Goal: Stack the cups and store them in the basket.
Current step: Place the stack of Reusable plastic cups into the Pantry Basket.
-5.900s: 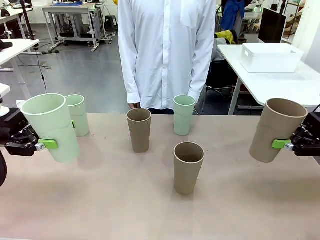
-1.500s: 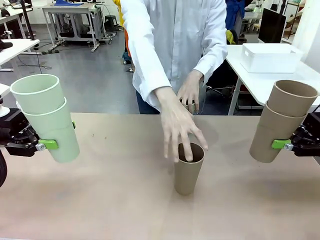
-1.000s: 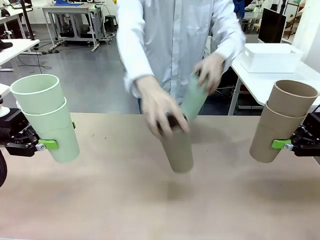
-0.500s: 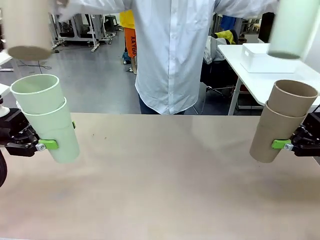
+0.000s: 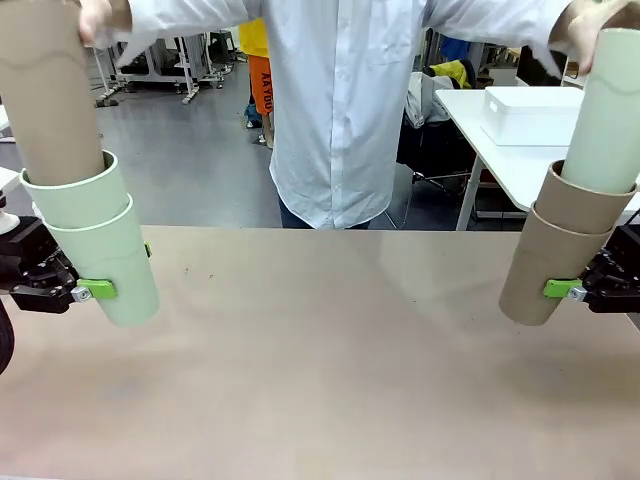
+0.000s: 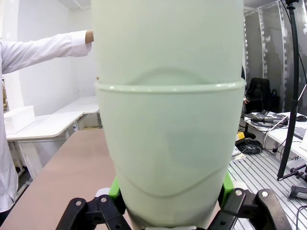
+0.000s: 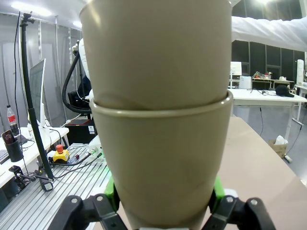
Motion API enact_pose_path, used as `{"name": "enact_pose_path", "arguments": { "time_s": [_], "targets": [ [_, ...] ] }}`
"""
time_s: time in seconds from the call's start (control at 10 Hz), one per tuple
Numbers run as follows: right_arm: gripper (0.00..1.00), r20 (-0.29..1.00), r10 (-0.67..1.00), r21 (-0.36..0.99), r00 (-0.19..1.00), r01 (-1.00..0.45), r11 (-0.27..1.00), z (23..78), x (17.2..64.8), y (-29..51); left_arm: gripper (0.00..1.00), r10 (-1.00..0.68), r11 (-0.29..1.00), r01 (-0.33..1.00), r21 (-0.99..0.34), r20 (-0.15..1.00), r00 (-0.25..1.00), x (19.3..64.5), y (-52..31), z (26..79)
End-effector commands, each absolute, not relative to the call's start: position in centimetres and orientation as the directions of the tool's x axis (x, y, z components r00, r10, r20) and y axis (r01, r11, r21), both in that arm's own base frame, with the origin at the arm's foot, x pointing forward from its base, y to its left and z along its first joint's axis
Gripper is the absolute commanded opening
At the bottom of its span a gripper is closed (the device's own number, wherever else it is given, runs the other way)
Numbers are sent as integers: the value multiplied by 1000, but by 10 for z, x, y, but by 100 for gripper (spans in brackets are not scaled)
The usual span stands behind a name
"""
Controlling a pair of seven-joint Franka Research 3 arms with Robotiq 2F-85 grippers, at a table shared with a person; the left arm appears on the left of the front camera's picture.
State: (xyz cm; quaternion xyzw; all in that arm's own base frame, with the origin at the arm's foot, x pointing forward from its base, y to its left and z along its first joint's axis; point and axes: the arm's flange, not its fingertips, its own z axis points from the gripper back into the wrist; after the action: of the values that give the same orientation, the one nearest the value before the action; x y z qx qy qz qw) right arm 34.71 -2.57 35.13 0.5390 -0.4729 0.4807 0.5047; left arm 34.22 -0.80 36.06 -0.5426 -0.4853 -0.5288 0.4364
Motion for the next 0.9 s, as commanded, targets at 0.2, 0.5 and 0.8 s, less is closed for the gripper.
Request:
{"name": "enact_pose_path", "arguments": {
  "time_s": [0.2, 0.5, 0.8],
  "targets": [
    [85, 996, -24, 81, 82, -996, -39, 354, 348, -26, 85, 70, -154, 987, 40, 997, -29, 342, -10, 362],
    [85, 996, -24, 81, 82, -996, -39, 354, 348, -26, 85, 70, -154, 987, 40, 997, -29, 342, -10, 362],
    [85, 996, -24, 81, 82, -996, -39, 354, 348, -26, 85, 70, -154, 987, 40, 997, -29, 342, -10, 362]
  ]
}}
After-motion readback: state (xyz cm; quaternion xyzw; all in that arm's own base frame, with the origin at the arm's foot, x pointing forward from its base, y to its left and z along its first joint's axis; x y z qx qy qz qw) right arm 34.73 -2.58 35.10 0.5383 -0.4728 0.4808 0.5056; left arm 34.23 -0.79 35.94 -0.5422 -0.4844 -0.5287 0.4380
